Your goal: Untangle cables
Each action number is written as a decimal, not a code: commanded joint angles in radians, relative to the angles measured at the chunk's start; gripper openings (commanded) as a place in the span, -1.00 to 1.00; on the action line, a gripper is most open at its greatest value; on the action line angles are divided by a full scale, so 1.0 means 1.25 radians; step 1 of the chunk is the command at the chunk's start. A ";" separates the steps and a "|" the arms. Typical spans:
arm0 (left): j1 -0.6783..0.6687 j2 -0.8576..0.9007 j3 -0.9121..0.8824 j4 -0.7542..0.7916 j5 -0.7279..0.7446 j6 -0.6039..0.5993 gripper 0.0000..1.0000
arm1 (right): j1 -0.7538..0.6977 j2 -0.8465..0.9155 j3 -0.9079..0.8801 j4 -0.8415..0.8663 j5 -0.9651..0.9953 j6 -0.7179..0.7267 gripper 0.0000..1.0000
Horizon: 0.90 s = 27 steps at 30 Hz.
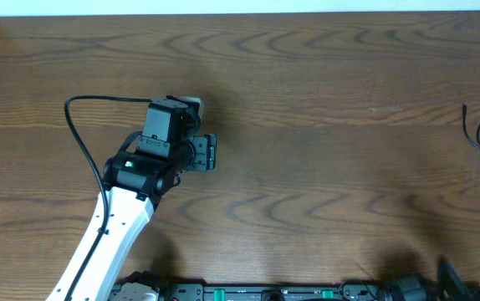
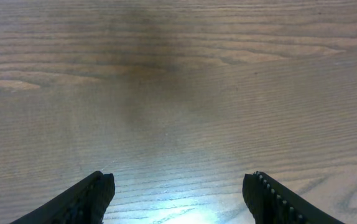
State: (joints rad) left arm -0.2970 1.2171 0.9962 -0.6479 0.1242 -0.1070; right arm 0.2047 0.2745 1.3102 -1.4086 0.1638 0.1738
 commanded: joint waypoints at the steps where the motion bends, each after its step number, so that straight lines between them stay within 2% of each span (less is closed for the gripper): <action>1: 0.003 -0.007 0.013 -0.002 -0.010 0.008 0.43 | -0.002 -0.005 -0.125 0.123 -0.083 0.013 0.98; 5: 0.003 -0.007 0.013 -0.002 -0.010 0.008 0.44 | -0.002 -0.007 -0.319 0.354 -0.085 0.010 0.98; 13: 0.003 -0.007 0.013 -0.002 -0.010 0.008 0.44 | -0.002 -0.004 -0.602 0.678 -0.094 0.031 0.98; 19: 0.003 -0.007 0.013 0.003 -0.011 0.008 0.44 | -0.002 0.004 -0.734 0.724 -0.158 0.046 0.98; 27: 0.003 -0.007 0.013 0.004 -0.010 0.008 0.44 | -0.001 0.004 -0.860 0.979 -0.182 0.037 0.98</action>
State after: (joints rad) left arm -0.2970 1.2163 0.9962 -0.6460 0.1242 -0.1066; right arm 0.2047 0.2848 0.3012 -0.2340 -0.0410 0.2173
